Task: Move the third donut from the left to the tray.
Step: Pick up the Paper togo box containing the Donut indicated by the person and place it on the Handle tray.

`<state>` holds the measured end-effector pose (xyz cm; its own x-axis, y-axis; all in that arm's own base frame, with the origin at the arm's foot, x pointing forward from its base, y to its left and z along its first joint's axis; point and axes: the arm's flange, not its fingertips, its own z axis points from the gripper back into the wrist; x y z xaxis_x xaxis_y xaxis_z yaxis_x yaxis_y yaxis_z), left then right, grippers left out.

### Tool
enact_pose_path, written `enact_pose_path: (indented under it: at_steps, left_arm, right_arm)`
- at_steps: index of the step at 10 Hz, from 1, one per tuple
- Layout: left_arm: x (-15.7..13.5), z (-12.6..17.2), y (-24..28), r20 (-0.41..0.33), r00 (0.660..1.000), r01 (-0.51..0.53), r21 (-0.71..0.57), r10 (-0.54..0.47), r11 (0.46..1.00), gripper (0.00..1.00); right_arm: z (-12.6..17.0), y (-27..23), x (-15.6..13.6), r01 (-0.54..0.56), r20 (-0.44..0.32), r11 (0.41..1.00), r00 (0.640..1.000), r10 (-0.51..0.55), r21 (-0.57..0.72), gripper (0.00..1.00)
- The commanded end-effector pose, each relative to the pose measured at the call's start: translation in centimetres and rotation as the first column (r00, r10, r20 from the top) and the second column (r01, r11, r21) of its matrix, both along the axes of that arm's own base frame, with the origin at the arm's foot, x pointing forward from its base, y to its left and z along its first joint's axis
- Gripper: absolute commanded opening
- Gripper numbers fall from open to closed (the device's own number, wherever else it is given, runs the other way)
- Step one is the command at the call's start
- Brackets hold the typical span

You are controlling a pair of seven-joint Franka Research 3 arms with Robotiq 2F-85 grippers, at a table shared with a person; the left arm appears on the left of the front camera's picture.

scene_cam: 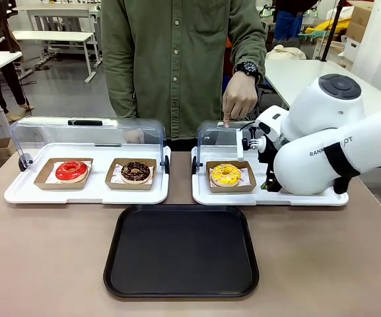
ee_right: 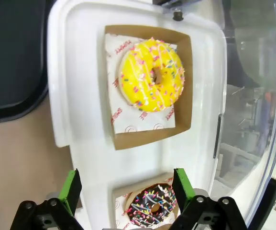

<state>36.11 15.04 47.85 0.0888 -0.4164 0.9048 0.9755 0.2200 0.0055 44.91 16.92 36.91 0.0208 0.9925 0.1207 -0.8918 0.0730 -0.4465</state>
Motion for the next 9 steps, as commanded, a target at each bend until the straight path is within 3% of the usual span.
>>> enact_pose_path:
  at_steps: [1,9]
  left_arm:
    - [0.0,0.3,0.0,0.026,1.000,0.009,-0.020,-0.009,1.000,1.00]
    - [0.0,0.3,0.0,0.026,1.000,0.009,-0.020,-0.009,1.000,1.00]
  right_arm:
    - [-0.6,1.5,2.0,0.019,-0.008,1.000,1.000,-0.018,0.019,1.00]
    - [-4.5,1.6,5.5,0.009,-0.057,1.000,0.998,-0.010,-0.023,1.00]
